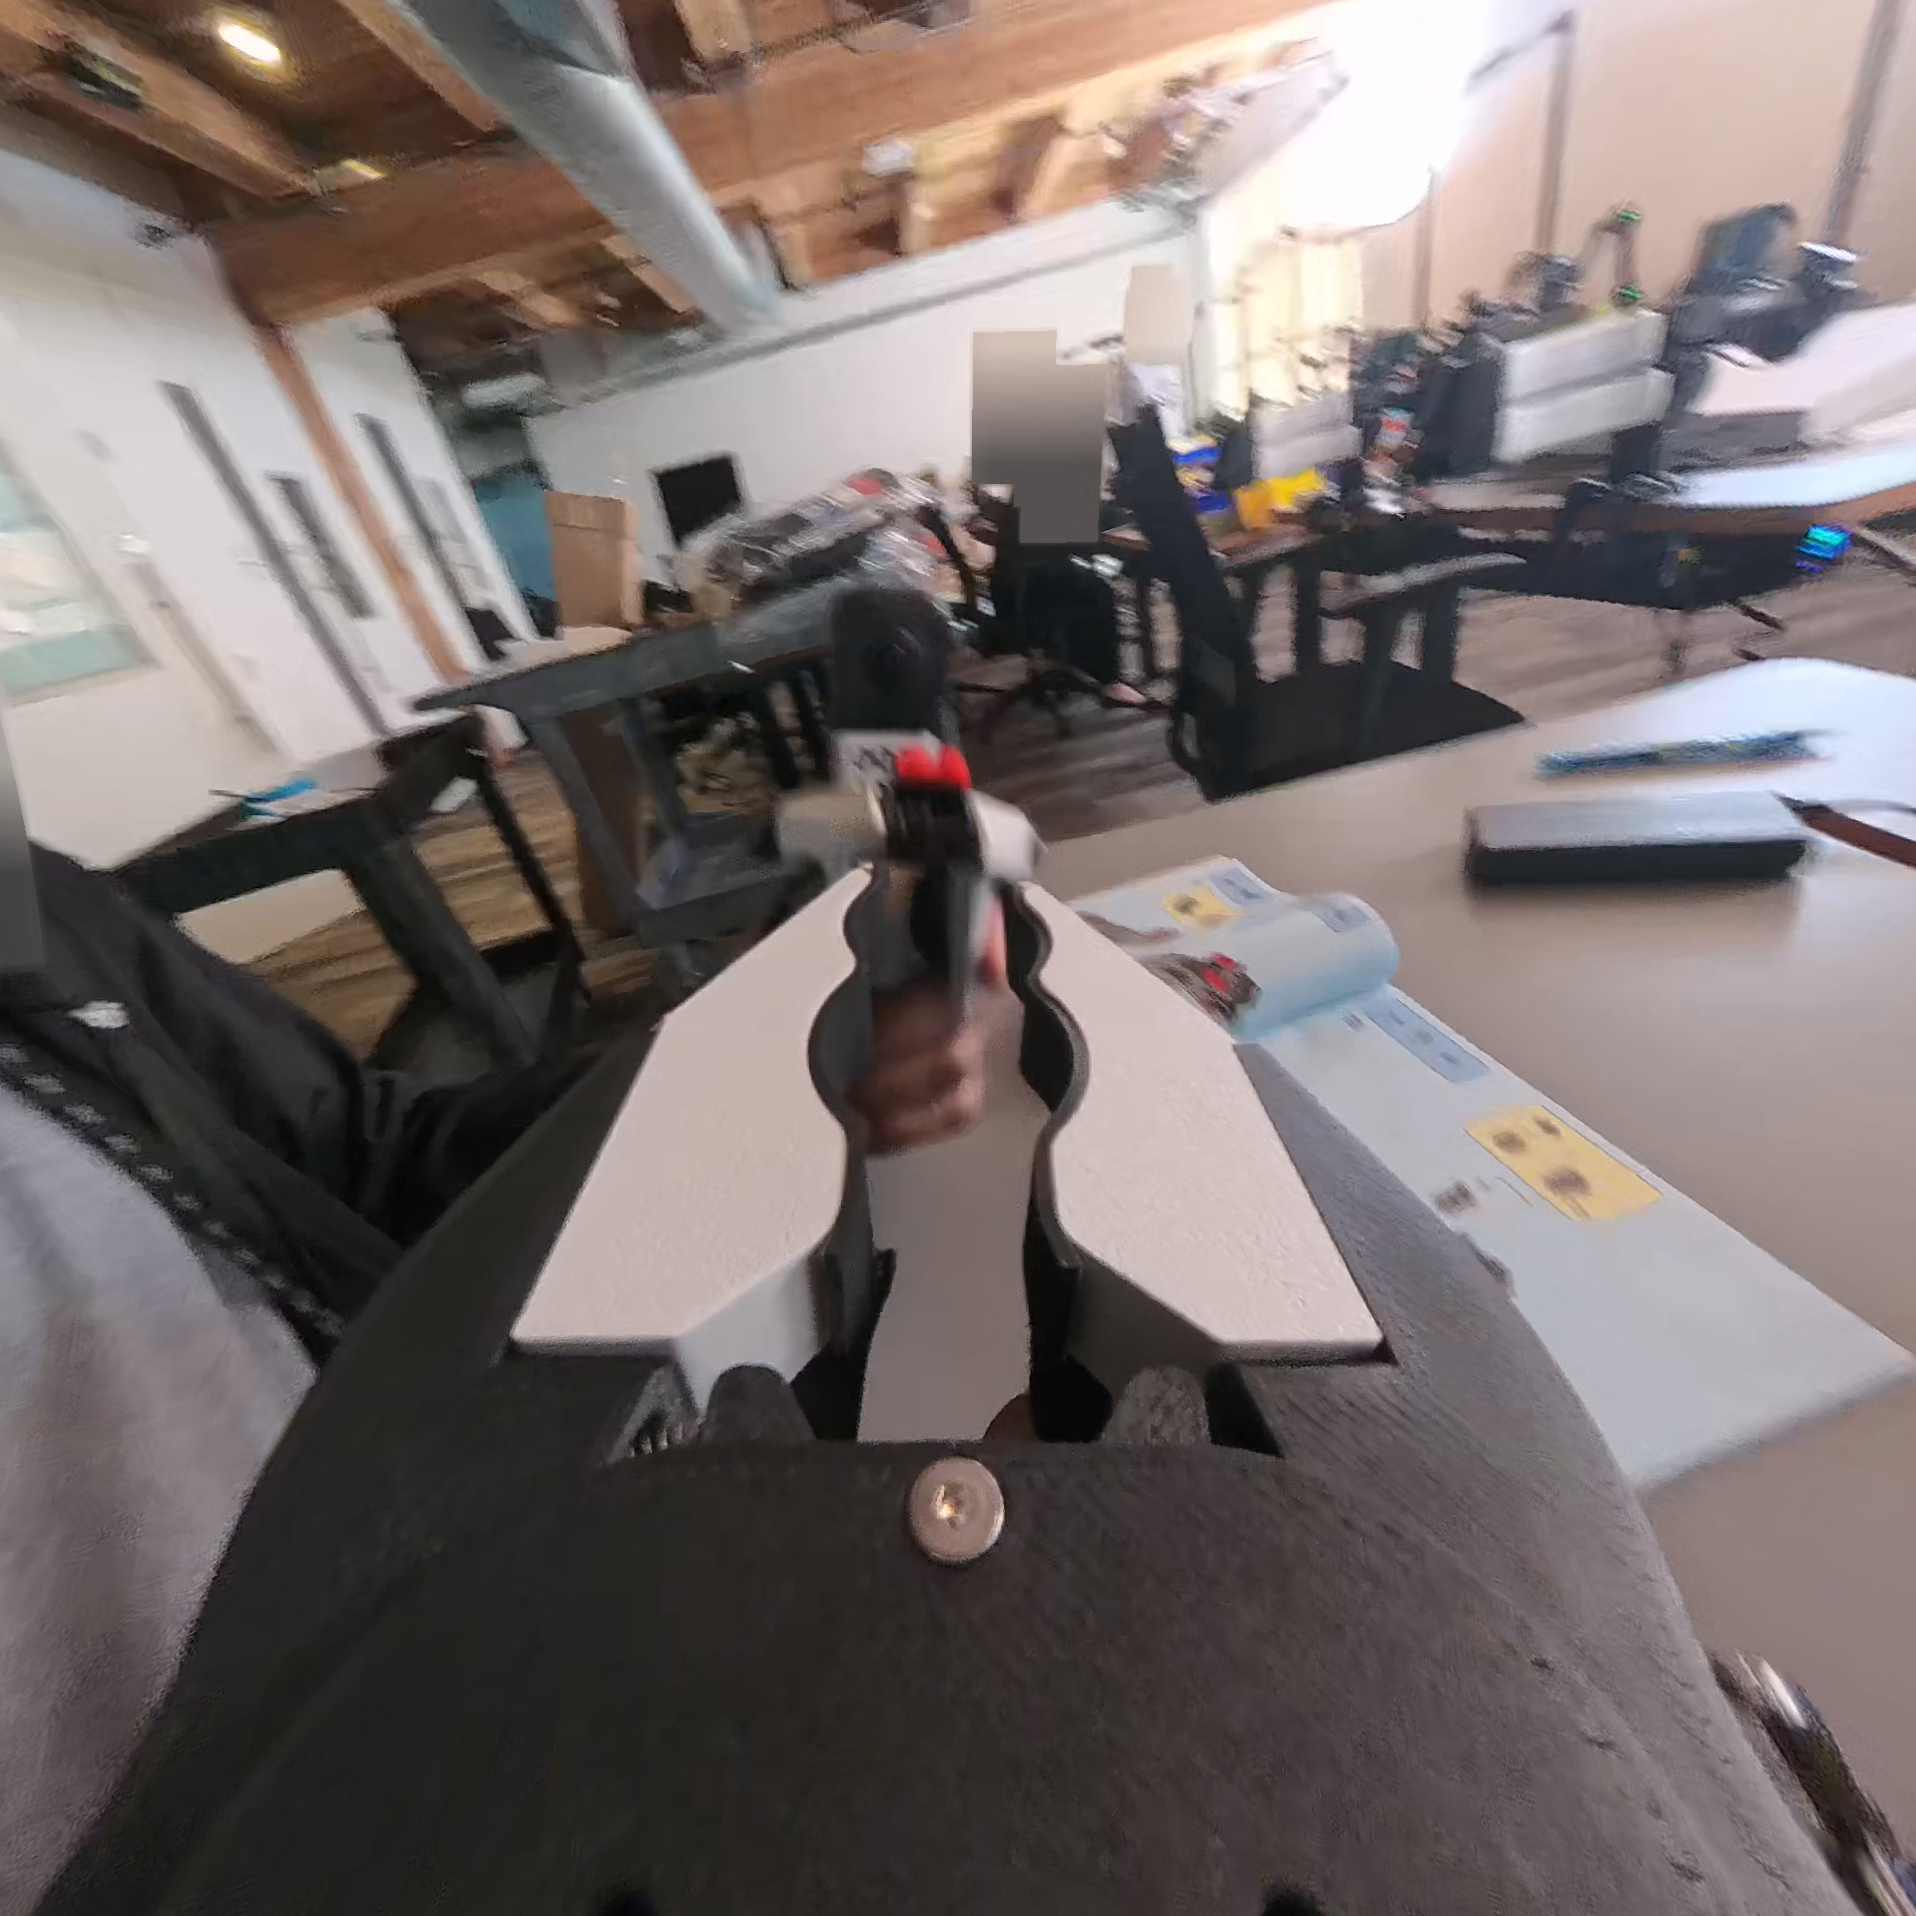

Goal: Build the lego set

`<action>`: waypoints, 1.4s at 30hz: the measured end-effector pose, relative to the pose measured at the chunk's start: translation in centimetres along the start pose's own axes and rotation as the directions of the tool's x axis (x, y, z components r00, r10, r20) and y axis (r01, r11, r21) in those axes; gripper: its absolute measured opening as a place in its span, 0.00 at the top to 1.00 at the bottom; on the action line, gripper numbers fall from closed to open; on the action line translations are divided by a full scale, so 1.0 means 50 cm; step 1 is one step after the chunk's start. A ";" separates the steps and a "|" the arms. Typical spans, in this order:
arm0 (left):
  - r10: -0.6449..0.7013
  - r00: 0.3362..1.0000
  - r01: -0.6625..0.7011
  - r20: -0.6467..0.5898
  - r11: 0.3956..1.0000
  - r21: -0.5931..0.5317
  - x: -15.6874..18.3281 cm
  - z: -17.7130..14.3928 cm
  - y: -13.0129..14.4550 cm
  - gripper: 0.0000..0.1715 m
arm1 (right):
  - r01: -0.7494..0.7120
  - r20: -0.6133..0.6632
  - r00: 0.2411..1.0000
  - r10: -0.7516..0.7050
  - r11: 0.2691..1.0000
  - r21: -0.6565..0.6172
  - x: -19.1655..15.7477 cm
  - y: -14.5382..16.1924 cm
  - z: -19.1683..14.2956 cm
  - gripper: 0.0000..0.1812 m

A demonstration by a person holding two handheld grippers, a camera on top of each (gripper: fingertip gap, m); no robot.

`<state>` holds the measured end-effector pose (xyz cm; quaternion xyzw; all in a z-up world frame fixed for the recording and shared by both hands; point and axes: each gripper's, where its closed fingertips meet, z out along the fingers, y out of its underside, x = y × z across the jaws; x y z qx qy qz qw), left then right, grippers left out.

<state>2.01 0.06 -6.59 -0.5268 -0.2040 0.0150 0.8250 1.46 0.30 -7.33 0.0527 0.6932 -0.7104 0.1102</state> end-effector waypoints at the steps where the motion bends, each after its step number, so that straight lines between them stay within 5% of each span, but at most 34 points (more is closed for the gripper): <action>1: 0.004 1.000 -0.005 0.021 1.000 0.017 -0.007 -0.009 -0.010 0.90 | 0.000 -0.043 0.999 -0.001 1.000 -0.026 0.014 0.015 0.000 0.86; 9: 0.034 0.991 -0.048 0.130 0.994 0.102 -0.038 -0.048 -0.051 0.90 | -0.025 -0.313 0.940 -0.136 0.887 -0.460 0.059 0.261 0.026 0.85; 18: 0.032 0.991 -0.045 0.131 0.994 0.097 -0.040 -0.043 -0.049 0.90 | 0.035 -0.333 0.868 -0.368 0.715 -0.698 0.091 0.342 0.052 0.85; 24: 0.016 0.992 -0.030 0.127 0.993 0.111 -0.040 -0.048 -0.054 0.90 | 0.075 -0.312 0.858 -0.408 0.701 -0.709 0.094 0.339 0.055 0.95; 30: 0.002 0.993 -0.016 0.117 0.993 0.114 -0.040 -0.046 -0.053 0.91 | 0.157 -0.353 0.870 -0.345 0.871 -0.466 0.066 0.233 0.032 0.89; 34: -0.002 0.993 -0.010 0.116 0.994 0.107 -0.040 -0.041 -0.047 0.91 | 0.124 -0.399 0.871 -0.286 0.915 -0.385 0.069 0.198 -0.016 0.85; 42: -0.013 0.992 0.000 0.124 0.994 0.106 -0.046 -0.038 -0.042 0.91 | 0.022 -0.445 0.854 -0.271 0.872 -0.489 0.084 0.252 -0.068 0.88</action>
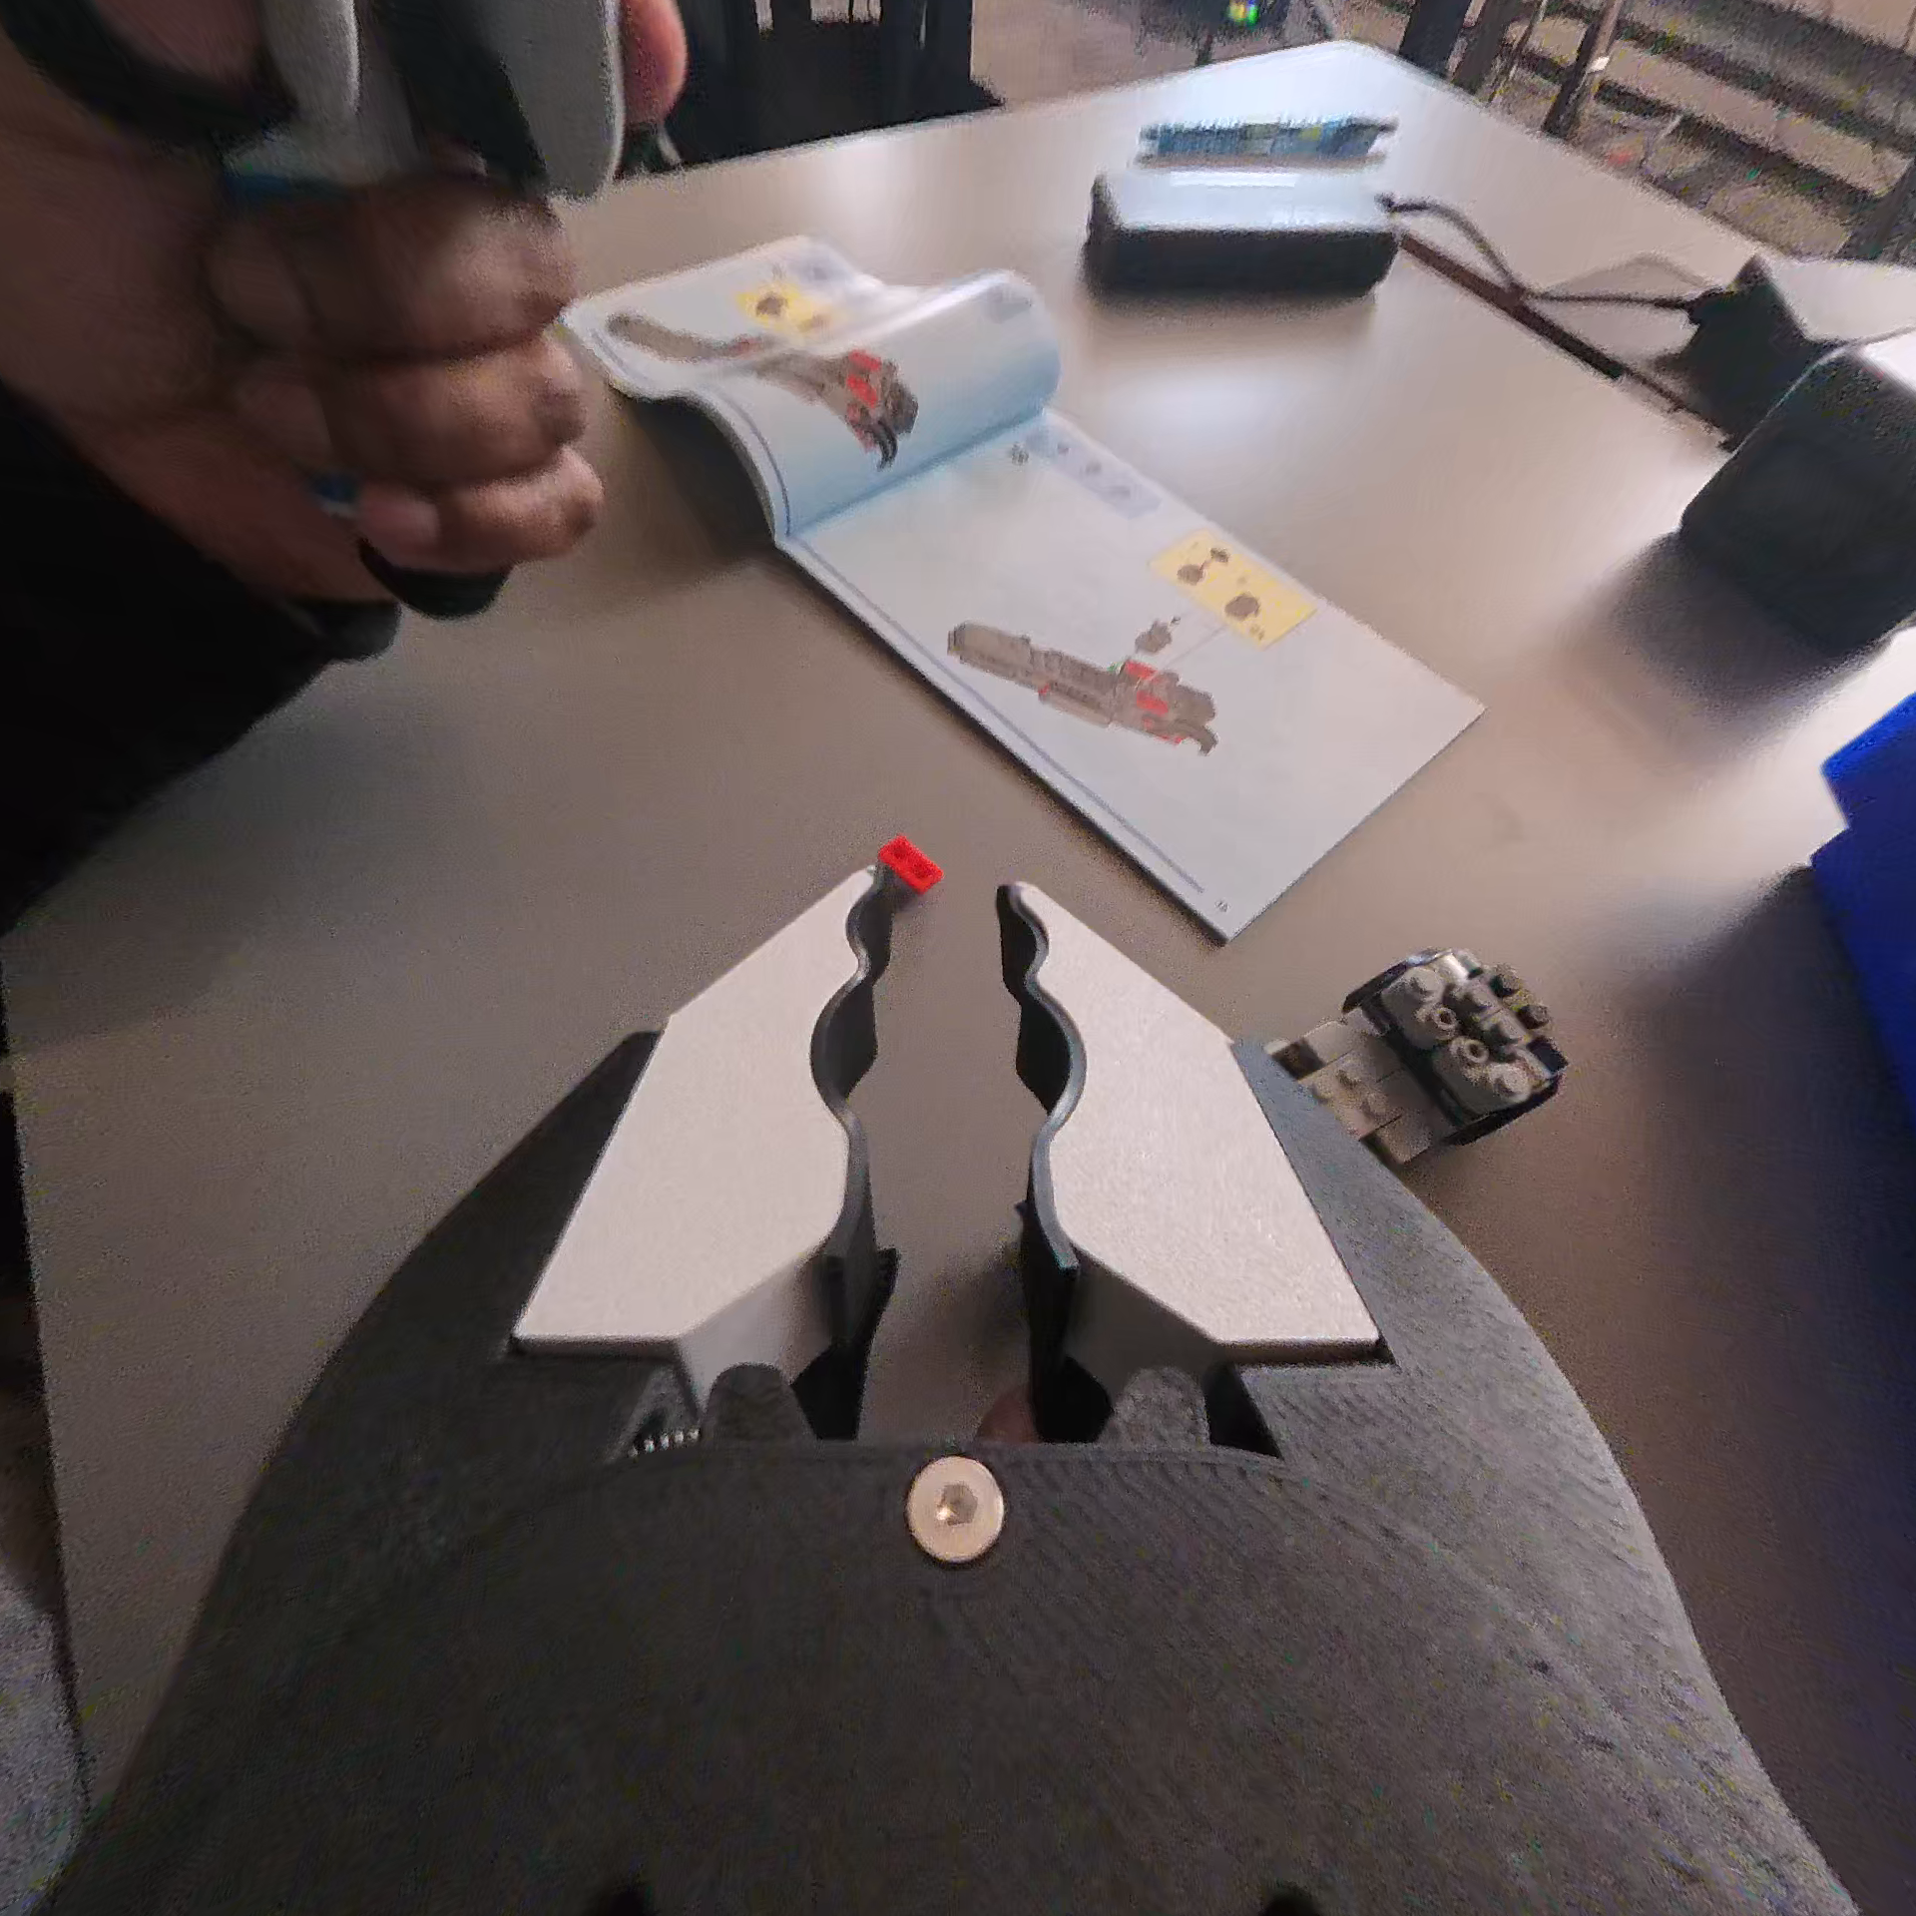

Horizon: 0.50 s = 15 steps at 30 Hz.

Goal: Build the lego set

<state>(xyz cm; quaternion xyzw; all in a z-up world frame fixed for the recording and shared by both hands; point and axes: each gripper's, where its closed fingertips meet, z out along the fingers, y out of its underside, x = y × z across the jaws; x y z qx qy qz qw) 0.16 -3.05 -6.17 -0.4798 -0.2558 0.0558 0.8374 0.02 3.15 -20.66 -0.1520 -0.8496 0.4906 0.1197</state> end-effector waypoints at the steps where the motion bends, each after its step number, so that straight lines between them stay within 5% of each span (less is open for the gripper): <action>1: -0.001 1.000 0.001 0.000 1.000 -0.001 0.000 0.000 0.001 0.90 | 0.011 0.000 1.000 -0.011 1.000 -0.021 -0.005 0.007 0.005 0.89; 11: -0.005 1.000 0.005 -0.004 1.000 -0.005 0.002 -0.001 0.004 0.90 | 0.313 0.086 0.950 -0.302 0.932 -0.185 -0.016 0.029 0.079 0.86; 15: -0.007 1.000 0.007 -0.004 1.000 -0.002 0.002 -0.004 0.002 0.90 | 0.340 0.159 0.938 -0.309 0.909 -0.240 -0.010 0.037 0.092 0.87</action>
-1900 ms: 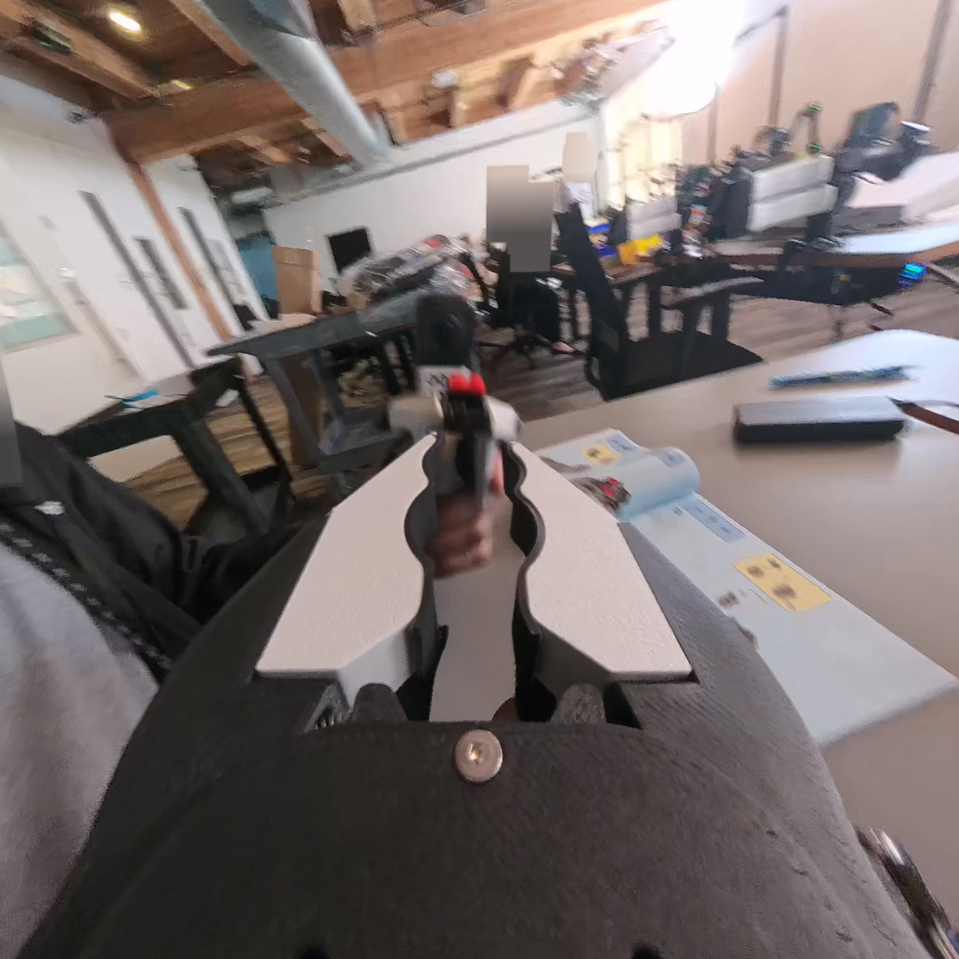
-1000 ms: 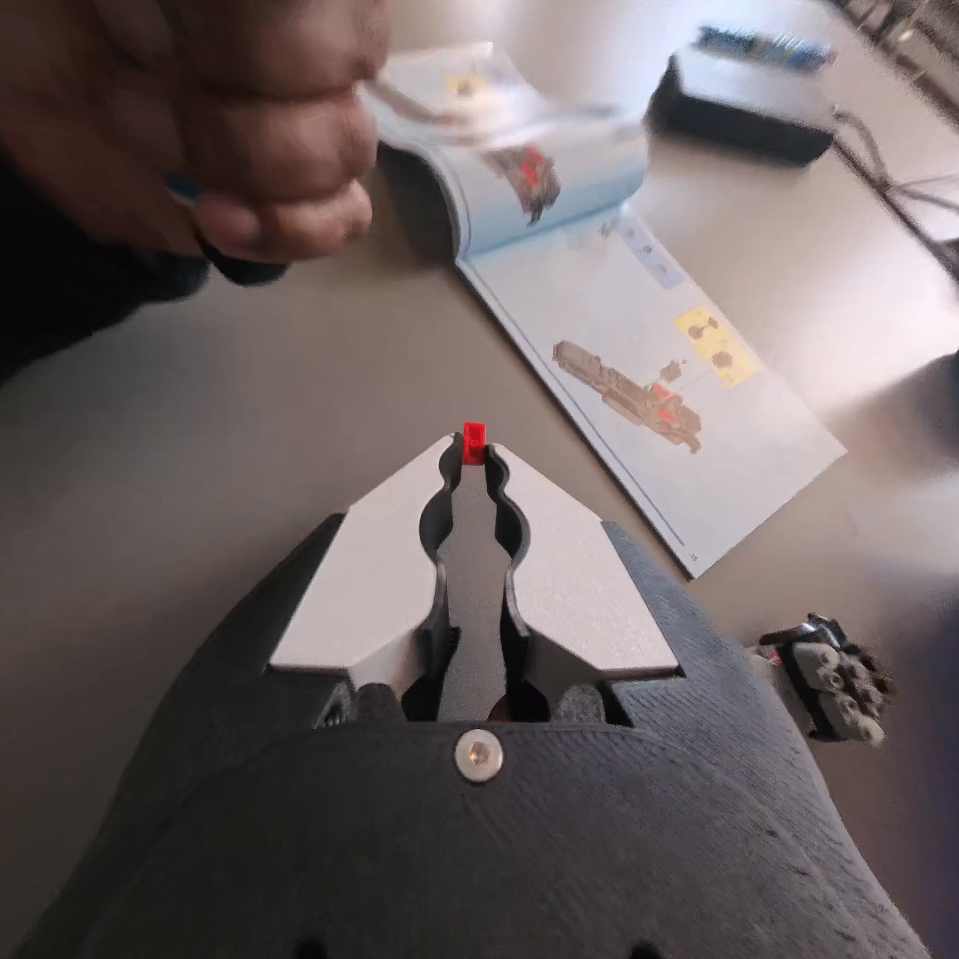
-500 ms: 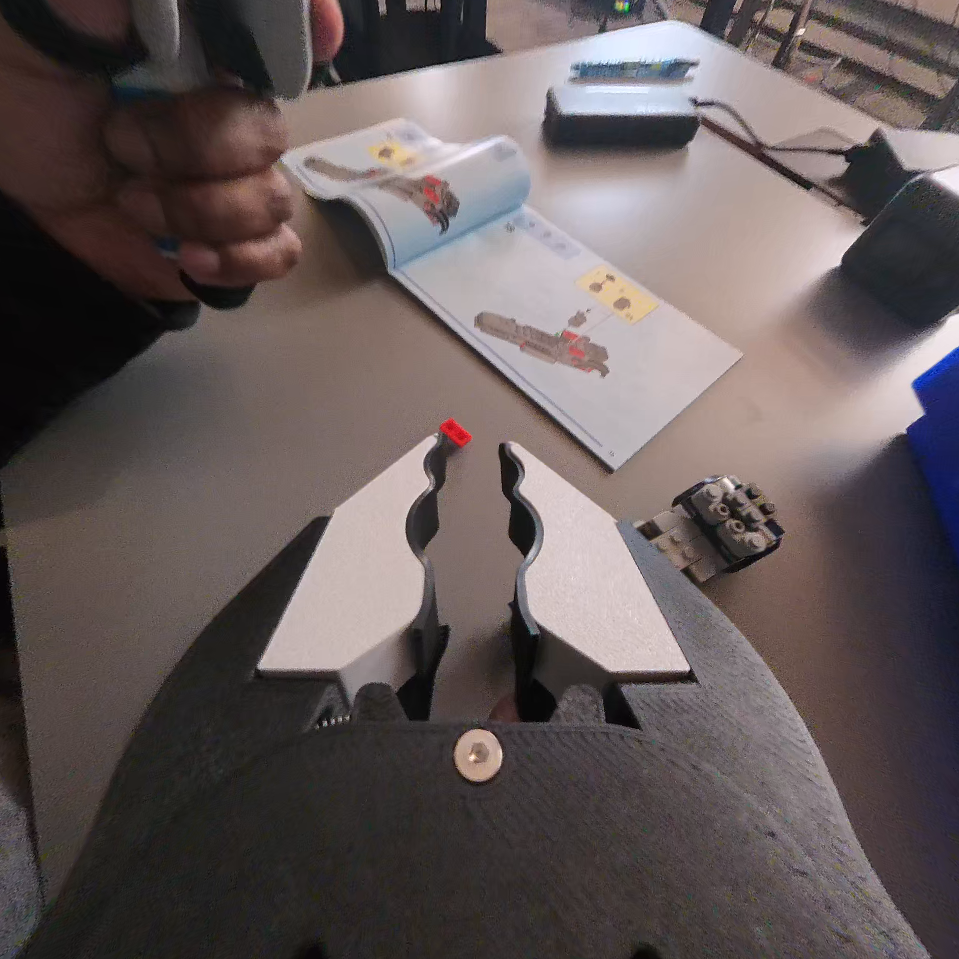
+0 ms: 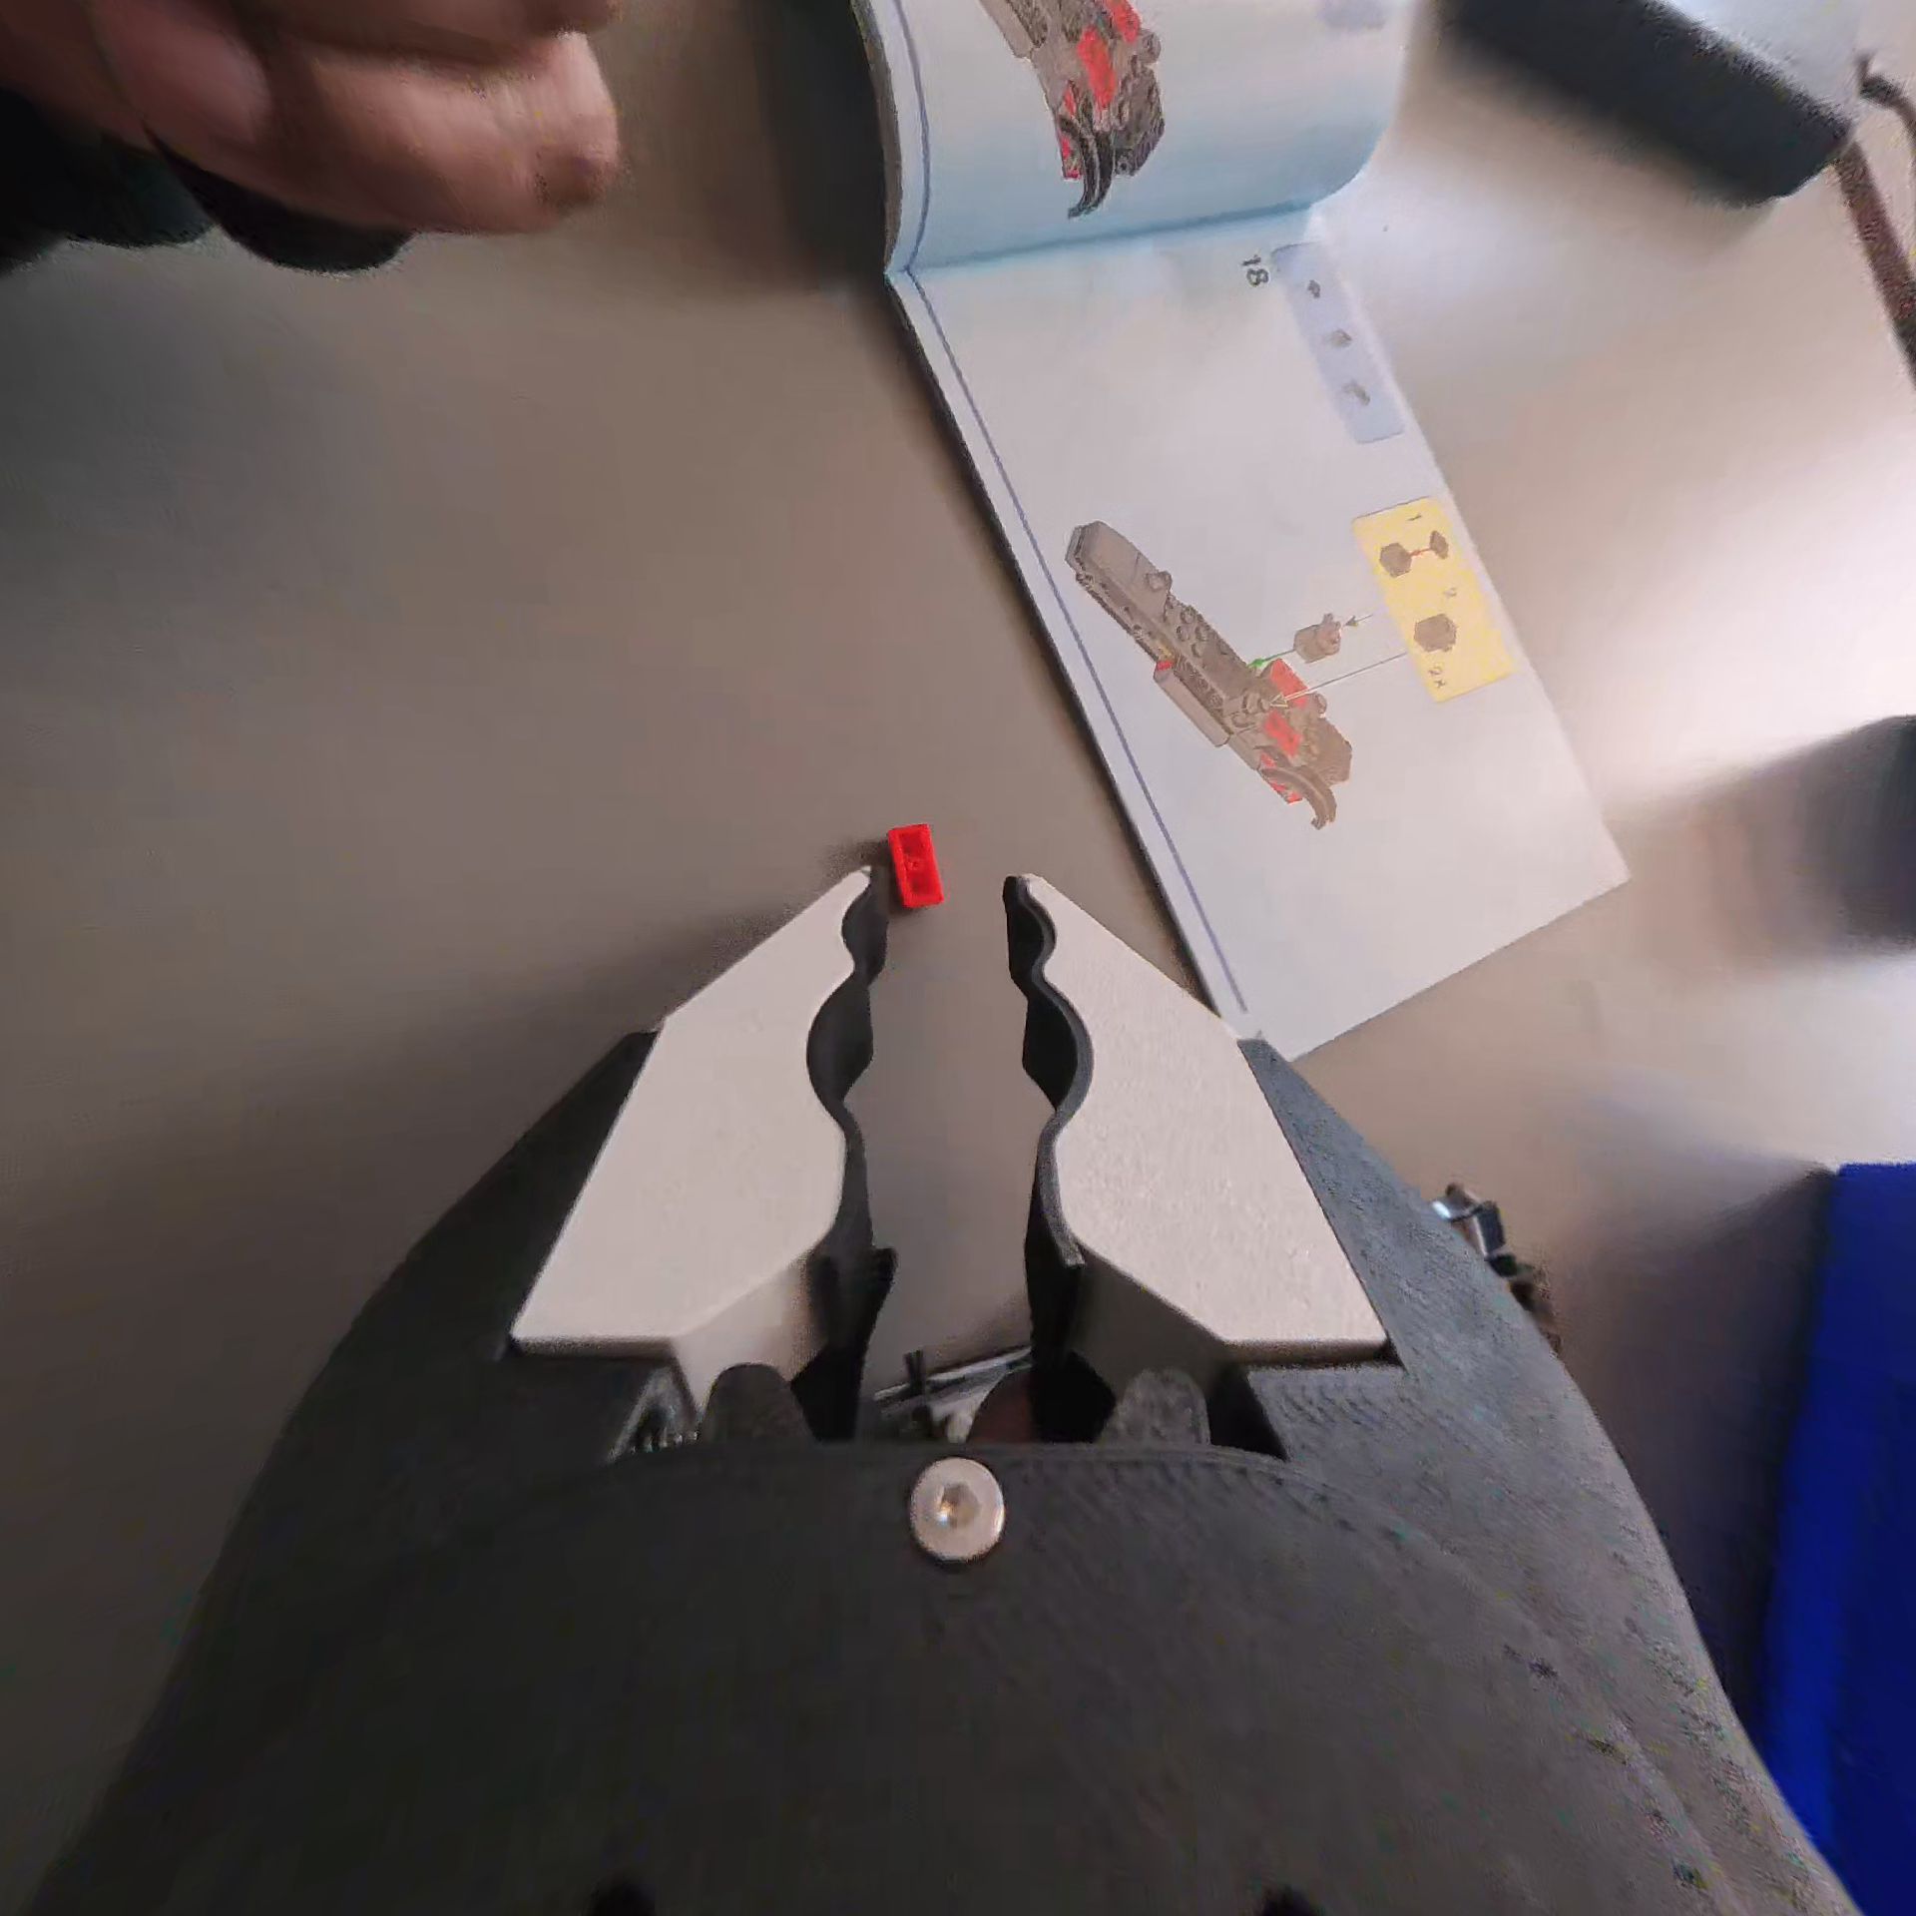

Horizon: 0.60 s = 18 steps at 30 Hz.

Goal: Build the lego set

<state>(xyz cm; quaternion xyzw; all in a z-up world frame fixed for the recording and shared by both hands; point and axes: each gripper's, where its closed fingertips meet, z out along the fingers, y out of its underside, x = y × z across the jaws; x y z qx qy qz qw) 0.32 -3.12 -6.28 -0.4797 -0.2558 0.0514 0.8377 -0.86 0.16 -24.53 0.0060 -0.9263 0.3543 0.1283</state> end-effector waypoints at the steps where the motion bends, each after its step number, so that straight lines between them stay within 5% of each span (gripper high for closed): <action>1: 0.000 1.000 0.000 -0.001 1.000 0.002 0.000 0.000 -0.001 0.90 | -0.001 0.020 1.000 0.001 1.000 -0.012 -0.002 0.001 0.003 0.87; 7: -0.005 1.000 0.006 -0.002 1.000 0.011 -0.001 -0.003 -0.006 0.91 | 0.007 0.045 0.999 -0.006 1.000 -0.024 -0.005 -0.003 0.002 0.95; 14: -0.012 1.000 0.012 -0.003 1.000 0.012 -0.001 -0.003 -0.005 0.91 | -0.046 0.038 0.998 0.040 0.986 0.163 -0.002 -0.059 -0.100 0.90; 18: -0.016 1.000 0.016 -0.004 1.000 0.008 0.000 0.000 -0.001 0.91 | -0.094 0.007 0.996 0.094 0.977 0.190 0.010 -0.042 -0.139 0.90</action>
